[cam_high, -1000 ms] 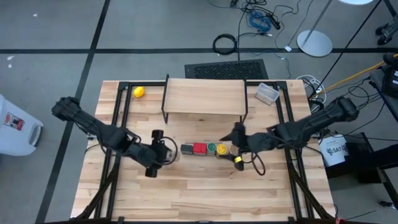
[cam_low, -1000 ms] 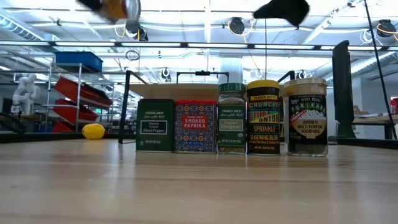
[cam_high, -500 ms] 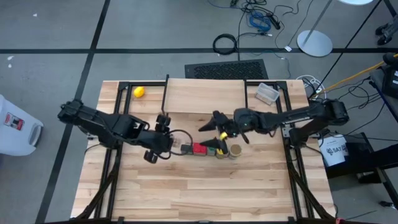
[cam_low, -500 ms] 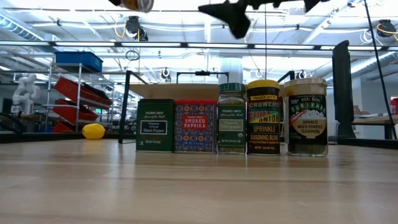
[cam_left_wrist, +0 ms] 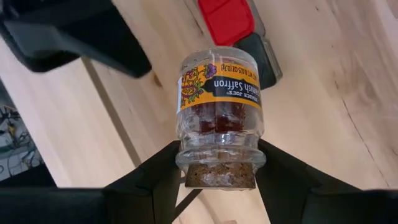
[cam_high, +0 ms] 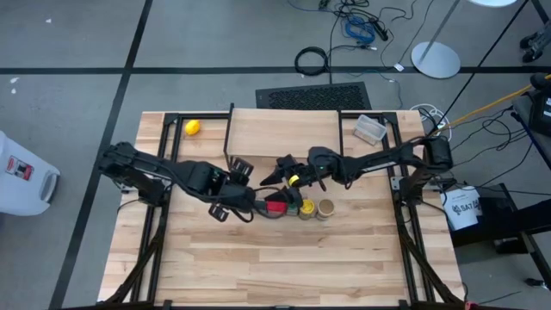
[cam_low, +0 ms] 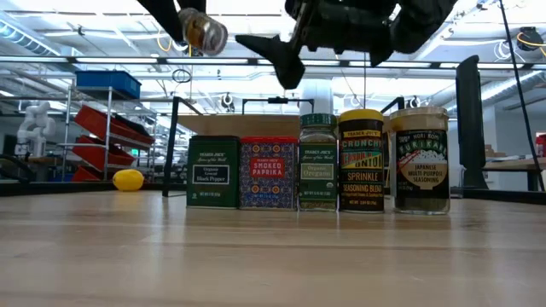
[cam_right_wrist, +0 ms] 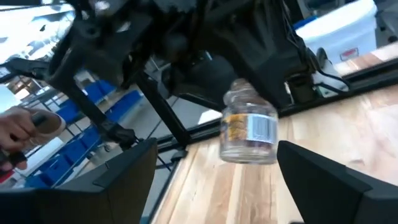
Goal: Shelf spices
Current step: Put the transparent seasoning bottle on the shelf
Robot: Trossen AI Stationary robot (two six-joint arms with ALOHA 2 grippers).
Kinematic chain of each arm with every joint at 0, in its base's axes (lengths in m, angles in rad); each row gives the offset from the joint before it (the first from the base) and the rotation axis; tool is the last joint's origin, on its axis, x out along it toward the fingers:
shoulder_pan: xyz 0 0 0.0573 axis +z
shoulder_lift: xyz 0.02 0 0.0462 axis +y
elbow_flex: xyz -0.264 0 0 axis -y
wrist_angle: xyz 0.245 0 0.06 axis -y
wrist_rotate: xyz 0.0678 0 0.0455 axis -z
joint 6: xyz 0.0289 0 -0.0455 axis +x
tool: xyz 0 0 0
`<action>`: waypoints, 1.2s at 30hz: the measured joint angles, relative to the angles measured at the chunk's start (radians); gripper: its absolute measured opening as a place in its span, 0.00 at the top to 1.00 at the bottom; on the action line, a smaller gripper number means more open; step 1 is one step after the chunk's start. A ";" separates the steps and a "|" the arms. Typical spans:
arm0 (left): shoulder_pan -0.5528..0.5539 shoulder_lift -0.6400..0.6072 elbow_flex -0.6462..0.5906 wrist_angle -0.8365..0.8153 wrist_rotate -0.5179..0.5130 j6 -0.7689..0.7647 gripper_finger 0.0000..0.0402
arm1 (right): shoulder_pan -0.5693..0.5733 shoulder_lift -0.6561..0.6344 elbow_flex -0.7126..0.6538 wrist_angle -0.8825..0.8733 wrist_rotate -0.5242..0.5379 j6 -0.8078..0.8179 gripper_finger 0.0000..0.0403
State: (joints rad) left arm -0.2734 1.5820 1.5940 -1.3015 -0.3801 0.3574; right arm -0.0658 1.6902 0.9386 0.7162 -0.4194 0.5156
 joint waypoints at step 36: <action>-0.001 0.026 0.001 0.054 0.016 0.051 0.53 | 0.035 0.139 0.217 -0.240 0.053 -0.188 0.22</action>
State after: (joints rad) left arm -0.2745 1.6077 1.5948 -1.2472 -0.3642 0.4088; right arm -0.0307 1.8290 1.1557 0.4759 -0.3664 0.3275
